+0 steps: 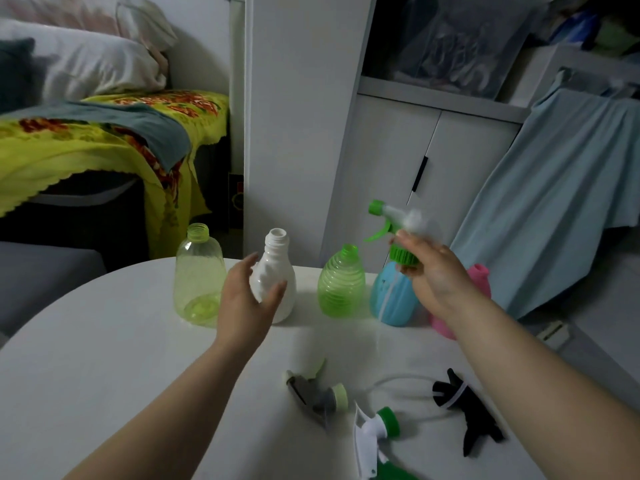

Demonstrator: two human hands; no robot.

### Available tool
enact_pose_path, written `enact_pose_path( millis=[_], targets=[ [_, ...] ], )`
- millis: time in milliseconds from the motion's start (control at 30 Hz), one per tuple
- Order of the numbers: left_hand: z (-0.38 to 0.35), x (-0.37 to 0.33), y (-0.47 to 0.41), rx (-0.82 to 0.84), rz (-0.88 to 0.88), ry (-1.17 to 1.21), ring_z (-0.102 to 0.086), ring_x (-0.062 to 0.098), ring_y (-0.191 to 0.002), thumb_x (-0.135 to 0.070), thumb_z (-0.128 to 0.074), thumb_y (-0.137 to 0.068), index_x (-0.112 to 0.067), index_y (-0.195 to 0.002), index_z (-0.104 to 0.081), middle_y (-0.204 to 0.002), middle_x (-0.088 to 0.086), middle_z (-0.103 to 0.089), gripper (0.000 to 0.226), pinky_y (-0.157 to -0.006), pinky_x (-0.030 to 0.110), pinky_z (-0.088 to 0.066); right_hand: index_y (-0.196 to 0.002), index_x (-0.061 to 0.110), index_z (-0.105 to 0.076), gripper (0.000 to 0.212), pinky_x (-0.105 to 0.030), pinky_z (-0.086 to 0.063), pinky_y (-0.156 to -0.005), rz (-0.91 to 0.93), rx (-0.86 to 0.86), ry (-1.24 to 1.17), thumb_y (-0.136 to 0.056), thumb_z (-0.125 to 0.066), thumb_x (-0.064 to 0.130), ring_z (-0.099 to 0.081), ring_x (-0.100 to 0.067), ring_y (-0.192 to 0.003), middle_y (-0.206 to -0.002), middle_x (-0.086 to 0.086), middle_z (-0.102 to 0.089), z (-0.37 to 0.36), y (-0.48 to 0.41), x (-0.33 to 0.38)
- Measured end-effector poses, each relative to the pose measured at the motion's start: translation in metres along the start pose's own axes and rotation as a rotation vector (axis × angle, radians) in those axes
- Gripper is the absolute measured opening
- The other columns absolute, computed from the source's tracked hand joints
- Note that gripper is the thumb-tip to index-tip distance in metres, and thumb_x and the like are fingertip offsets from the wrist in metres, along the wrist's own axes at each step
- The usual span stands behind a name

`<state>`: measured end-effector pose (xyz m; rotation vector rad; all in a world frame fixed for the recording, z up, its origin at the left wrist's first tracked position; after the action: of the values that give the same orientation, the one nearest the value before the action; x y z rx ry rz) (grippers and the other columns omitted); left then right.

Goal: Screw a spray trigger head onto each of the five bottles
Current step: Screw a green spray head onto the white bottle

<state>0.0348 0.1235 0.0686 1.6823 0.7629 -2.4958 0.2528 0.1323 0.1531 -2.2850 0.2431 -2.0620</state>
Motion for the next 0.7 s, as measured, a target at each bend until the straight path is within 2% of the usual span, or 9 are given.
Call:
enact_pose_path(
  millis=[133, 267, 367, 433, 500, 567, 700],
  targets=[
    [-0.014, -0.002, -0.022, 0.066, 0.056, 0.061, -0.040, 0.025, -0.124, -0.021, -0.075, -0.066, -0.009, -0.134, -0.026, -0.137, 0.014, -0.041, 0.085, -0.104, 0.037, -0.032, -0.072, 0.021, -0.057, 0.019, -0.010, -0.043, -0.050, 0.069, 0.010, 0.024, -0.083, -0.052, 0.007, -0.056, 0.003, -0.052, -0.048, 0.014, -0.065, -0.001, -0.008, 0.012],
    [-0.023, 0.003, -0.039, 0.140, 0.078, 0.040, -0.041, 0.026, -0.124, -0.026, -0.079, -0.061, -0.015, -0.135, -0.023, -0.139, 0.009, -0.041, 0.093, -0.104, 0.043, -0.035, -0.079, 0.016, -0.057, 0.014, -0.012, -0.049, -0.052, 0.111, 0.056, 0.039, -0.083, -0.051, 0.004, -0.062, -0.001, -0.052, -0.054, 0.012, -0.069, -0.003, -0.014, 0.015],
    [-0.027, 0.008, -0.048, 0.147, 0.100, -0.020, -0.049, 0.031, -0.114, -0.025, -0.077, -0.063, -0.015, -0.129, -0.031, -0.128, 0.010, -0.051, 0.081, -0.094, 0.042, -0.042, -0.082, 0.017, -0.055, 0.016, -0.016, -0.051, -0.053, 0.099, 0.103, -0.018, -0.083, -0.048, 0.003, -0.066, -0.006, -0.056, -0.056, 0.010, -0.070, -0.006, -0.017, 0.015],
    [-0.027, 0.010, -0.049, 0.122, 0.114, -0.041, -0.054, 0.033, -0.102, -0.023, -0.075, -0.066, -0.012, -0.118, -0.040, -0.109, 0.010, -0.057, 0.064, -0.079, 0.036, -0.041, -0.082, 0.016, -0.055, 0.015, -0.018, -0.052, -0.056, 0.081, 0.129, -0.078, -0.083, -0.047, 0.003, -0.067, -0.007, -0.059, -0.058, 0.008, -0.071, -0.008, -0.018, 0.014],
    [-0.023, 0.009, -0.046, 0.107, 0.100, -0.066, -0.054, 0.031, -0.088, -0.023, -0.073, -0.067, -0.008, -0.106, -0.044, -0.090, 0.005, -0.052, 0.051, -0.069, 0.032, -0.035, -0.083, 0.015, -0.056, 0.015, -0.018, -0.053, -0.059, 0.065, 0.145, -0.143, -0.083, -0.046, 0.004, -0.068, -0.008, -0.062, -0.060, 0.007, -0.071, -0.010, -0.020, 0.014],
    [-0.017, 0.007, -0.041, 0.120, 0.079, -0.081, -0.049, 0.027, -0.080, -0.024, -0.074, -0.066, -0.007, -0.098, -0.045, -0.085, 0.002, -0.049, 0.046, -0.066, 0.032, -0.033, -0.085, 0.015, -0.056, 0.015, -0.019, -0.054, -0.061, 0.061, 0.154, -0.195, -0.084, -0.045, 0.005, -0.068, -0.008, -0.064, -0.061, 0.007, -0.072, -0.014, -0.021, 0.017],
    [0.003, 0.004, -0.028, 0.175, 0.041, -0.108, -0.048, 0.024, -0.078, -0.025, -0.076, -0.064, -0.009, -0.092, -0.045, -0.087, 0.003, -0.051, 0.045, -0.066, 0.033, -0.035, -0.082, 0.017, -0.057, 0.014, -0.019, -0.053, -0.064, 0.108, 0.157, -0.288, -0.084, -0.045, 0.010, -0.068, -0.007, -0.068, -0.062, 0.008, -0.072, -0.027, -0.023, 0.031]
  ],
)
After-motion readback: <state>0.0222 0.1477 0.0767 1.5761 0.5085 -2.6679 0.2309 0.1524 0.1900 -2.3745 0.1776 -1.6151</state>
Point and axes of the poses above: each hand's wrist, its own y-axis away from the middle knuckle, its own z-axis out of the back of the hand, x = y × z, the point moved 2 cm from there along -y, towards the middle knuckle
